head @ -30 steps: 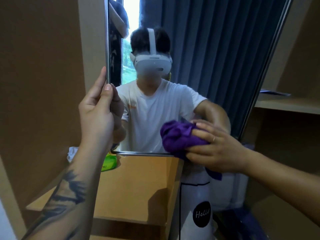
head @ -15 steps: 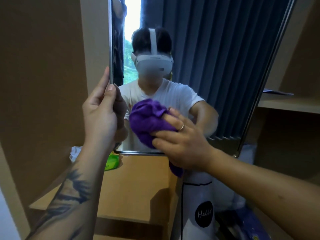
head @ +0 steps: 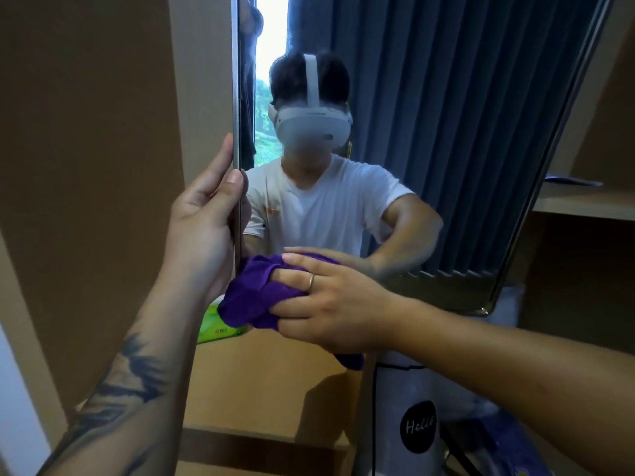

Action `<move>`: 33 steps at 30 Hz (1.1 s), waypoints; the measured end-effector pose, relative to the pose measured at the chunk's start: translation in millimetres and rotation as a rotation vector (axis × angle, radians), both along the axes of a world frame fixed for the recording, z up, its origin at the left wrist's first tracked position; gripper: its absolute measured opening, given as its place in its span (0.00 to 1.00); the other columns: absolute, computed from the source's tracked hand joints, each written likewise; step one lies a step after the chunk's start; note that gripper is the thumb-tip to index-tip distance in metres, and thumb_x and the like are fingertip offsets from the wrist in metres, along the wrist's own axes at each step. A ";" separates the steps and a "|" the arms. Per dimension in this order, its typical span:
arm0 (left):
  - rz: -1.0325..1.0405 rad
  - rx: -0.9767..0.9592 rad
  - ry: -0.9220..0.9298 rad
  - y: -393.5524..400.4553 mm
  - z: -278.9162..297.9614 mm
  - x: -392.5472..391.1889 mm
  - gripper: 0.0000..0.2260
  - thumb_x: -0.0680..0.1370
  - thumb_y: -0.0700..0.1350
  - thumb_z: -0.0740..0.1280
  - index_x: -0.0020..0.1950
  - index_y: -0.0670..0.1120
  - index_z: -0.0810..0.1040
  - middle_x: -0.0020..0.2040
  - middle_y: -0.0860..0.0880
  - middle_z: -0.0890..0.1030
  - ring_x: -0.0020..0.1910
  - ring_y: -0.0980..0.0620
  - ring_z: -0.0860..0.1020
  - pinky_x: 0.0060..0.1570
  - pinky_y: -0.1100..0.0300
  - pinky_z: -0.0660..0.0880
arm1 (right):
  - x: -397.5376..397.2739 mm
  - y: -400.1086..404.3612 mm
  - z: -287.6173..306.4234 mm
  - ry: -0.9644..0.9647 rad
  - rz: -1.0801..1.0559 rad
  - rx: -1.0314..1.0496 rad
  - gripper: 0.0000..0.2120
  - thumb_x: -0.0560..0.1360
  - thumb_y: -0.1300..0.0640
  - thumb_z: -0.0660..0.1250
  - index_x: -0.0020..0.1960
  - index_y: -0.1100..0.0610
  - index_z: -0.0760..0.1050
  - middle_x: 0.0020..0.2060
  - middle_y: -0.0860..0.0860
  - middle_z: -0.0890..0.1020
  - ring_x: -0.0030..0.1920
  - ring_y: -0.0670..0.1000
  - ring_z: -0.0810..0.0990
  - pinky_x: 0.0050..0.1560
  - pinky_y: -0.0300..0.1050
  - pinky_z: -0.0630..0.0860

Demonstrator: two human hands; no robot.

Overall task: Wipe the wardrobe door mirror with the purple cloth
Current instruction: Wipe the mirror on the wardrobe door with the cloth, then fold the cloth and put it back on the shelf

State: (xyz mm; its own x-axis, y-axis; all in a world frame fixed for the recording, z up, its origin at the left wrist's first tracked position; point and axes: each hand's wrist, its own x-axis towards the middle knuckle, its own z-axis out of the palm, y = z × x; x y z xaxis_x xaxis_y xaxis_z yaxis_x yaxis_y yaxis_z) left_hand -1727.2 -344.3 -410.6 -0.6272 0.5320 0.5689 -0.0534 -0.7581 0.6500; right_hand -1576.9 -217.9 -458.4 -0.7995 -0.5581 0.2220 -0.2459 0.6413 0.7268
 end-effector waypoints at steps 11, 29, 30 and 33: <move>0.046 -0.025 0.052 -1.2 -1.8 -3.6 0.18 0.83 0.38 0.64 0.70 0.53 0.78 0.56 0.54 0.85 0.51 0.61 0.81 0.53 0.64 0.76 | 6.3 -6.8 -10.9 -0.003 -0.075 -0.039 0.12 0.83 0.59 0.61 0.58 0.48 0.82 0.64 0.48 0.81 0.75 0.59 0.69 0.80 0.63 0.55; 0.393 -0.289 0.088 -20.3 -103.6 36.1 0.19 0.83 0.38 0.65 0.71 0.55 0.74 0.55 0.63 0.84 0.58 0.65 0.81 0.59 0.64 0.78 | 15.5 -19.7 -155.6 0.263 -0.093 -0.573 0.10 0.78 0.60 0.65 0.55 0.55 0.84 0.60 0.53 0.83 0.70 0.62 0.72 0.80 0.64 0.58; 0.392 -0.329 0.046 -23.1 -120.2 36.7 0.17 0.83 0.39 0.66 0.67 0.57 0.76 0.52 0.63 0.85 0.56 0.63 0.82 0.59 0.63 0.79 | 17.0 -22.3 -167.8 0.248 -0.118 -0.631 0.11 0.77 0.60 0.65 0.56 0.54 0.83 0.61 0.52 0.83 0.70 0.62 0.72 0.80 0.64 0.57; 0.326 -0.520 -0.085 -33.6 -179.6 42.5 0.13 0.81 0.45 0.67 0.64 0.56 0.80 0.54 0.58 0.86 0.56 0.57 0.83 0.56 0.59 0.80 | 21.5 -36.0 -196.8 0.229 -0.185 -0.864 0.15 0.74 0.60 0.65 0.59 0.53 0.81 0.63 0.51 0.81 0.70 0.61 0.74 0.81 0.63 0.56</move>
